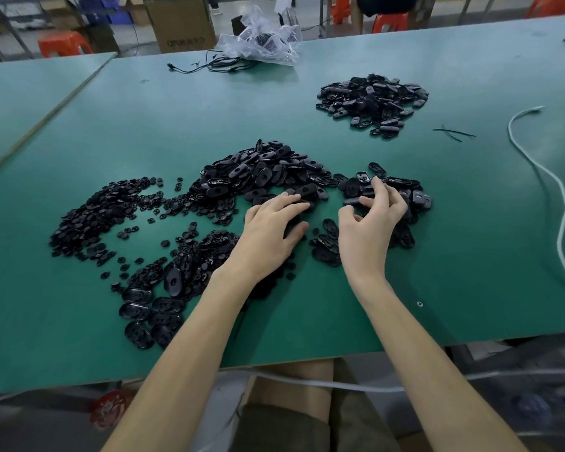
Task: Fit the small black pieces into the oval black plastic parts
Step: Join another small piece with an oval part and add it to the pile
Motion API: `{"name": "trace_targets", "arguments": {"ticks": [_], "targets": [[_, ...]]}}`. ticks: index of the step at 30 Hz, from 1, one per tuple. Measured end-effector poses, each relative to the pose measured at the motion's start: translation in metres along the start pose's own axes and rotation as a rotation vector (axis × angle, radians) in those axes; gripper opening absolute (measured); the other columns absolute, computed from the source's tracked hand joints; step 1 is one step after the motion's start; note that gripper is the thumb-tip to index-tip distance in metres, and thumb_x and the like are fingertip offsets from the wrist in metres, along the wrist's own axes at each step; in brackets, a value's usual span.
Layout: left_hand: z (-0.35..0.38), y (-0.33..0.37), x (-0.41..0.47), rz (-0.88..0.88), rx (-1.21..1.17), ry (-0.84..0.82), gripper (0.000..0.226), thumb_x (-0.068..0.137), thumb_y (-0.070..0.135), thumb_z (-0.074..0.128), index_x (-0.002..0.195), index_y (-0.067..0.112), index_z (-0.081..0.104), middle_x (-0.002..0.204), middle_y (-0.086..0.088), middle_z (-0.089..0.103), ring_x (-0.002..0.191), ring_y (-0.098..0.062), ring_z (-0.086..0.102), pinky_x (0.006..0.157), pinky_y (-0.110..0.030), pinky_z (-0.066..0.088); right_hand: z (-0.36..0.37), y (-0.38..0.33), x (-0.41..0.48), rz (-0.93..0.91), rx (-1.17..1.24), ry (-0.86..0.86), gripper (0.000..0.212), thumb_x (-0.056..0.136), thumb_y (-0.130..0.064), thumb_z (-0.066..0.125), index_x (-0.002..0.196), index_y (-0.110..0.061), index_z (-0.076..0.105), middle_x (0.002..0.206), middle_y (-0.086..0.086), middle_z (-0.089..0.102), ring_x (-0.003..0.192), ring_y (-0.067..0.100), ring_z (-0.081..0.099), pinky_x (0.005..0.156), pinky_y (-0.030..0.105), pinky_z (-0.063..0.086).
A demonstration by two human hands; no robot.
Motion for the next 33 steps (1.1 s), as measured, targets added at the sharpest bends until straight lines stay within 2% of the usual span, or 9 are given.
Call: {"name": "trace_targets", "arguments": {"ticks": [4, 8, 12, 16, 21, 23, 27, 30, 33], "targets": [[-0.008, 0.002, -0.003, 0.0, 0.028, 0.119, 0.027, 0.106, 0.03, 0.057, 0.131, 0.028, 0.066, 0.13, 0.01, 0.059, 0.131, -0.013, 0.045, 0.11, -0.028, 0.013, -0.001, -0.004, -0.003, -0.047, 0.02, 0.028, 0.045, 0.096, 0.004, 0.054, 0.138, -0.012, 0.051, 0.138, 0.001, 0.032, 0.107, -0.005, 0.051, 0.079, 0.012, 0.05], [-0.01, -0.001, -0.003, -0.055, 0.065, 0.161, 0.022, 0.102, 0.029, 0.063, 0.124, 0.027, 0.069, 0.116, 0.01, 0.062, 0.125, -0.015, 0.043, 0.105, -0.033, 0.015, 0.005, -0.008, -0.005, -0.114, -0.046, -0.082, 0.029, 0.098, 0.0, 0.057, 0.121, -0.017, 0.062, 0.123, -0.003, 0.046, 0.1, 0.001, 0.059, 0.08, 0.013, 0.048], [-0.009, -0.003, -0.002, -0.073, 0.017, 0.166, 0.017, 0.099, 0.029, 0.069, 0.115, 0.03, 0.071, 0.106, 0.013, 0.059, 0.119, -0.01, 0.041, 0.096, -0.028, 0.014, 0.014, -0.007, -0.007, -0.147, -0.166, -0.218, 0.019, 0.098, -0.005, 0.063, 0.114, -0.015, 0.069, 0.12, -0.001, 0.055, 0.105, 0.011, 0.062, 0.082, 0.01, 0.046], [-0.009, -0.003, -0.002, -0.055, -0.038, 0.195, 0.011, 0.095, 0.026, 0.072, 0.105, 0.03, 0.067, 0.104, 0.018, 0.058, 0.115, -0.006, 0.042, 0.096, -0.028, 0.016, 0.018, -0.006, -0.008, -0.173, -0.23, -0.305, 0.02, 0.098, -0.009, 0.067, 0.116, -0.018, 0.071, 0.118, -0.004, 0.058, 0.113, 0.015, 0.058, 0.094, 0.023, 0.048], [-0.01, -0.003, -0.003, -0.055, -0.177, 0.199, 0.011, 0.098, 0.025, 0.069, 0.104, 0.032, 0.062, 0.095, 0.024, 0.062, 0.109, 0.013, 0.041, 0.102, -0.032, 0.023, 0.021, -0.006, -0.009, -0.194, -0.239, -0.368, 0.024, 0.098, -0.005, 0.067, 0.114, -0.021, 0.075, 0.109, -0.006, 0.071, 0.109, 0.014, 0.062, 0.095, 0.019, 0.047], [-0.011, -0.001, -0.003, -0.058, -0.18, 0.207, 0.014, 0.099, 0.025, 0.069, 0.103, 0.035, 0.06, 0.093, 0.021, 0.064, 0.106, 0.009, 0.046, 0.099, -0.028, 0.021, 0.02, -0.004, -0.008, -0.162, -0.207, -0.348, 0.022, 0.098, -0.005, 0.067, 0.112, -0.019, 0.075, 0.105, -0.004, 0.074, 0.103, 0.012, 0.066, 0.093, 0.019, 0.05], [-0.014, 0.002, -0.005, -0.08, -0.193, 0.209, 0.011, 0.099, 0.026, 0.068, 0.106, 0.033, 0.063, 0.097, 0.017, 0.067, 0.102, 0.001, 0.053, 0.1, -0.028, 0.02, 0.02, -0.004, -0.008, -0.149, -0.167, -0.323, 0.018, 0.097, -0.009, 0.07, 0.112, -0.019, 0.075, 0.094, -0.013, 0.072, 0.091, 0.002, 0.066, 0.08, 0.007, 0.046], [-0.018, 0.002, -0.005, -0.08, -0.12, 0.231, 0.007, 0.101, 0.028, 0.065, 0.108, 0.03, 0.066, 0.103, 0.015, 0.065, 0.104, -0.005, 0.055, 0.096, -0.028, 0.02, 0.018, -0.004, -0.007, -0.131, -0.139, -0.294, 0.016, 0.097, -0.012, 0.07, 0.11, -0.019, 0.075, 0.092, -0.013, 0.072, 0.087, 0.002, 0.066, 0.076, 0.007, 0.046], [-0.028, -0.005, -0.006, -0.155, 0.014, 0.36, 0.01, 0.102, 0.022, 0.063, 0.108, 0.026, 0.069, 0.109, 0.01, 0.062, 0.105, -0.009, 0.052, 0.089, -0.027, 0.017, 0.016, -0.003, -0.007, -0.098, -0.119, -0.277, 0.016, 0.097, -0.014, 0.069, 0.112, -0.019, 0.073, 0.092, -0.01, 0.072, 0.084, 0.003, 0.064, 0.076, 0.014, 0.05]]}}
Point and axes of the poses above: each hand's wrist, its own x-axis towards the middle knuckle, its own z-axis out of the palm, y = z × x, the point moved 5 cm from there along x, towards the middle knuckle
